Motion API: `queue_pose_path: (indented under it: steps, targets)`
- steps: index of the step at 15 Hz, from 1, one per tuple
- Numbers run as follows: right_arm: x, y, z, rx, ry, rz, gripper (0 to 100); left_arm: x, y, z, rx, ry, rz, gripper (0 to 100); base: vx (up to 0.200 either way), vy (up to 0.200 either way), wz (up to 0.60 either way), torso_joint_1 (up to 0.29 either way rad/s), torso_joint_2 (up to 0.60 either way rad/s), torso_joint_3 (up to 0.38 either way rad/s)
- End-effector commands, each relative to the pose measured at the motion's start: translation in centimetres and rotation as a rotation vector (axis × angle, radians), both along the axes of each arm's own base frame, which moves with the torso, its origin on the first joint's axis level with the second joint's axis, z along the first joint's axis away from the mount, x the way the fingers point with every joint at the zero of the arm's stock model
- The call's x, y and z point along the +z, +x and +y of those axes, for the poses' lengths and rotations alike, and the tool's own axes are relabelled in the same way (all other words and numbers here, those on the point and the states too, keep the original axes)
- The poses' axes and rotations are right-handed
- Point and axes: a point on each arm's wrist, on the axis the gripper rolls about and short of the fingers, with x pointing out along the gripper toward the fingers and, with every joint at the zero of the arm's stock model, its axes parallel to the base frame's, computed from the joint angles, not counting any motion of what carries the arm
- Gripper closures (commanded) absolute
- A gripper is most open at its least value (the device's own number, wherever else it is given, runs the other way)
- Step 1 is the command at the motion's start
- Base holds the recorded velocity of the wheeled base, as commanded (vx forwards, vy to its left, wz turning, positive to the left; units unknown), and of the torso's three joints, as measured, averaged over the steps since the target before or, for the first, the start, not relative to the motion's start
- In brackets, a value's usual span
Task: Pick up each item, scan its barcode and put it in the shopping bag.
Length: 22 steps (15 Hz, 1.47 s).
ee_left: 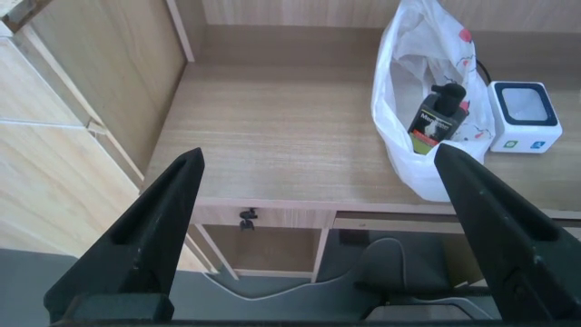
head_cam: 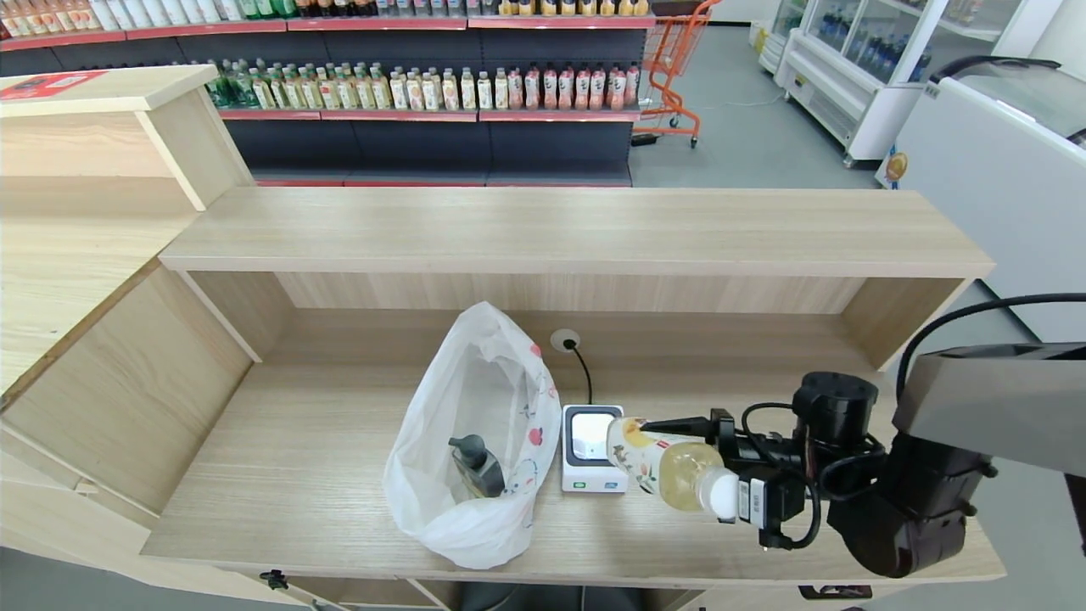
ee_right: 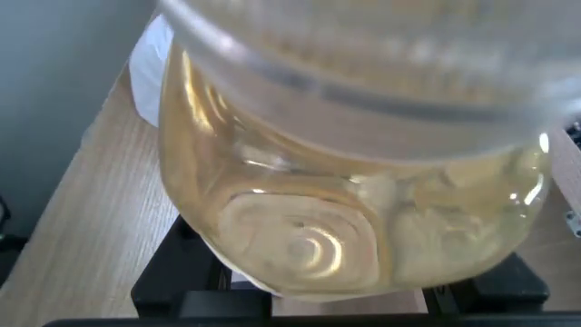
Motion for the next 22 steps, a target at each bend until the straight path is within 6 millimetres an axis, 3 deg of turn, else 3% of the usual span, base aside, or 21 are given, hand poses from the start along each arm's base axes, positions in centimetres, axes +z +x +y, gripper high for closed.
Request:
queue_pose_path:
  steps: [1, 2, 8, 13, 16, 22]
  targets:
    - [3.1, -1.0, -1.6, -0.027, 0.003, 0.007, 100, 0.0, 0.0, 0.0, 0.001, 0.000, 0.000, 0, 0.000, 0.000, 0.00, 0.000, 0.00, 0.000]
    - [3.7, -1.5, -2.4, -0.048, -0.009, 0.058, 100, 0.0, 0.0, 0.0, 0.001, 0.000, 0.000, 0, 0.000, 0.000, 0.00, 0.000, 0.00, 0.000]
    - [7.0, -8.7, -7.2, -0.102, -0.022, 0.480, 100, 0.0, 0.0, 0.0, -0.001, 0.000, 0.000, 0, 0.000, 0.000, 0.00, 0.000, 0.00, 0.000]
    - [8.7, -12.5, -10.5, -0.241, 0.034, 0.657, 100, 0.0, 0.0, 0.0, 0.001, 0.000, 0.000, 0, 0.000, 0.000, 0.00, 0.000, 0.00, 0.000]
    - [9.1, -12.5, -11.3, -0.300, 0.088, 0.758, 100, 0.0, 0.0, 0.0, -0.001, 0.000, 0.000, 0, 0.000, 0.000, 0.00, 0.000, 0.00, 0.000]
    - [11.9, -11.2, -11.6, -0.395, 0.190, 0.951, 100, 0.0, 0.0, 0.0, 0.001, 0.000, 0.000, 0, 0.000, 0.000, 0.00, 0.000, 0.00, 0.000]
